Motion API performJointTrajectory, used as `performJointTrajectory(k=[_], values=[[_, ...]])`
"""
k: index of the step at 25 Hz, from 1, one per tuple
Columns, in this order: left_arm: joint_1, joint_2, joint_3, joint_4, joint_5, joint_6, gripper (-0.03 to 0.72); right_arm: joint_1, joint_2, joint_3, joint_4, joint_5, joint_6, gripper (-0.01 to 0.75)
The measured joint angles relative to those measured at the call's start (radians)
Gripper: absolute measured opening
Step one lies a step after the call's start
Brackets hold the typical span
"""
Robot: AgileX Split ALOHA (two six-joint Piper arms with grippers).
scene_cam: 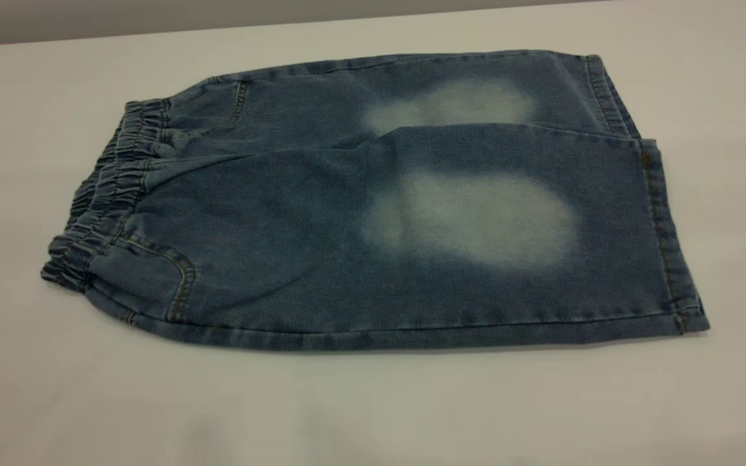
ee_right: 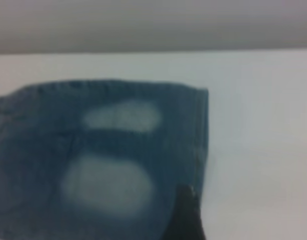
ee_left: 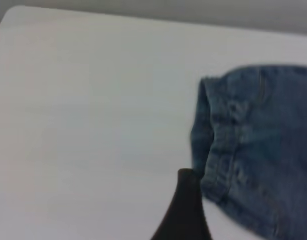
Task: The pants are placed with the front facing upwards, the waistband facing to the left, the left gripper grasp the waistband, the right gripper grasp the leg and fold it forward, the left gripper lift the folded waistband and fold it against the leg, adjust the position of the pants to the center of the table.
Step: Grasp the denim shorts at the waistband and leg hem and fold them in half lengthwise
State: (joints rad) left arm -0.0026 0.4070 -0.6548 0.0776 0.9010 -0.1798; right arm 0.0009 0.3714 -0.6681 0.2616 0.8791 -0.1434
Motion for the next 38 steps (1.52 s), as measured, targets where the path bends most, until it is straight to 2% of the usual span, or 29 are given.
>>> performJointTrajectory(k=[6,10,15,20,29,33,38], values=[[0.000,0.264,-0.144,-0.007,-0.020,-0.049,0.565,0.000,0.199,-0.009,0.089,-0.113,-0.024,0.514],[0.000,0.445,-0.205,-0.055,-0.042,-0.068,0.565,0.000,0.315,-0.009,0.110,-0.080,-0.023,0.514],[0.000,0.648,-0.169,-0.086,-0.015,-0.073,0.565,0.000,0.402,-0.008,0.128,-0.047,-0.023,0.514],[0.000,0.792,-0.128,-0.134,-0.126,-0.064,0.565,0.000,0.429,-0.008,0.143,-0.077,-0.023,0.514],[0.000,0.958,-0.072,-0.132,-0.324,-0.061,0.565,0.000,0.540,-0.008,0.159,-0.095,-0.026,0.514],[0.000,1.044,-0.072,-0.132,-0.349,-0.033,0.565,0.000,0.595,-0.008,0.175,-0.136,-0.026,0.514],[0.000,1.167,-0.072,-0.131,-0.436,-0.006,0.565,0.000,0.628,-0.008,0.203,-0.153,-0.062,0.514]])
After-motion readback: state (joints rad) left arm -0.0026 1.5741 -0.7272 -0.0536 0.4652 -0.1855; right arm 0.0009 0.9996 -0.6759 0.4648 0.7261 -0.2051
